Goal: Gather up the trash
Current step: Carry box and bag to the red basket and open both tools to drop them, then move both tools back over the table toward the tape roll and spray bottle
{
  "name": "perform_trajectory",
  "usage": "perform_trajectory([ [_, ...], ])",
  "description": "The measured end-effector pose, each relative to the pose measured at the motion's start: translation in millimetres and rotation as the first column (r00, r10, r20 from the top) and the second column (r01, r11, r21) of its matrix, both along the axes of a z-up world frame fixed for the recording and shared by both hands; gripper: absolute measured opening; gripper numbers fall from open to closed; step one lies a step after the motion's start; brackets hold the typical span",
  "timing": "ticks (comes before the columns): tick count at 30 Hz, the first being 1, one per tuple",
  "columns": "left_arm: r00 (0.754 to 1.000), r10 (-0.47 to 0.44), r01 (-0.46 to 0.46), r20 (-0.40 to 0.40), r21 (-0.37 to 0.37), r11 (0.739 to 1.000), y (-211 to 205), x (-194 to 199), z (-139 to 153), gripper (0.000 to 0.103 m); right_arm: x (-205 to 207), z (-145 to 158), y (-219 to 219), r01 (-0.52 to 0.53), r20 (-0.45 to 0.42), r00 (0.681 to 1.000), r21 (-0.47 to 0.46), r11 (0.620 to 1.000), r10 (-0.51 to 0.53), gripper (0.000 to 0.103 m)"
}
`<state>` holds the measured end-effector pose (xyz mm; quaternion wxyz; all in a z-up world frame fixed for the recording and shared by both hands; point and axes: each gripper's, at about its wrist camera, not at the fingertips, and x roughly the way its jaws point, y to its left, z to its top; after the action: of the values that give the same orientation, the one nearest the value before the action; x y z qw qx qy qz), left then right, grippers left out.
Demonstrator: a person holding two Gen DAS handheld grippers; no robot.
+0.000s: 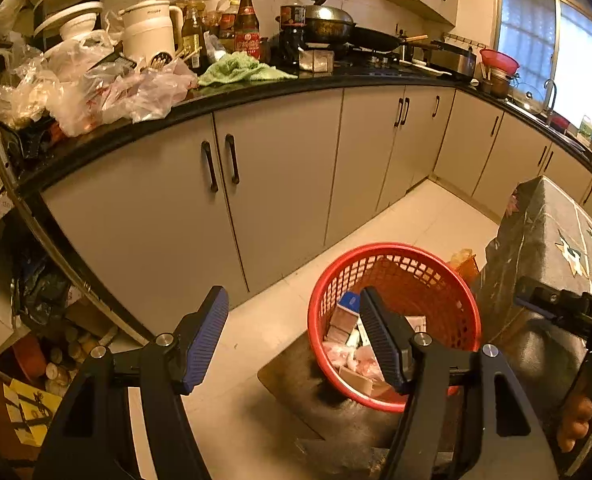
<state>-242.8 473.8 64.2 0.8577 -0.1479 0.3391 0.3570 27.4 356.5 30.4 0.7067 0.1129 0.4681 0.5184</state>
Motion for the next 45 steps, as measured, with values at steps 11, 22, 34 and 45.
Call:
perform_trajectory([
  [11, 0.931, -0.333, 0.345, 0.152, -0.059, 0.937, -40.2, 75.0, 3.6, 0.070, -37.9, 91.0, -161.5, 0.489, 0.253, 0.859, -0.141, 0.861, -0.446, 0.054],
  [22, 0.788, -0.560, 0.596, 0.256, -0.084, 0.799, -143.3, 97.4, 12.1, 0.074, -122.8, 131.1, -355.1, 0.824, 0.362, 0.565, -0.207, 0.527, -0.741, 0.063],
  [34, 0.780, -0.604, 0.618, 0.162, -0.053, 0.784, -246.7, 91.2, 38.9, 0.080, -111.9, 83.7, -453.7, 0.799, 0.268, 0.601, -0.174, 0.576, -0.753, 0.064],
  [45, 0.622, -0.771, 0.780, 0.139, -0.199, 0.594, -380.1, 214.8, 66.2, 0.081, -26.2, 54.9, -533.1, 0.842, 0.229, 0.534, -0.238, 0.485, -0.814, 0.054],
])
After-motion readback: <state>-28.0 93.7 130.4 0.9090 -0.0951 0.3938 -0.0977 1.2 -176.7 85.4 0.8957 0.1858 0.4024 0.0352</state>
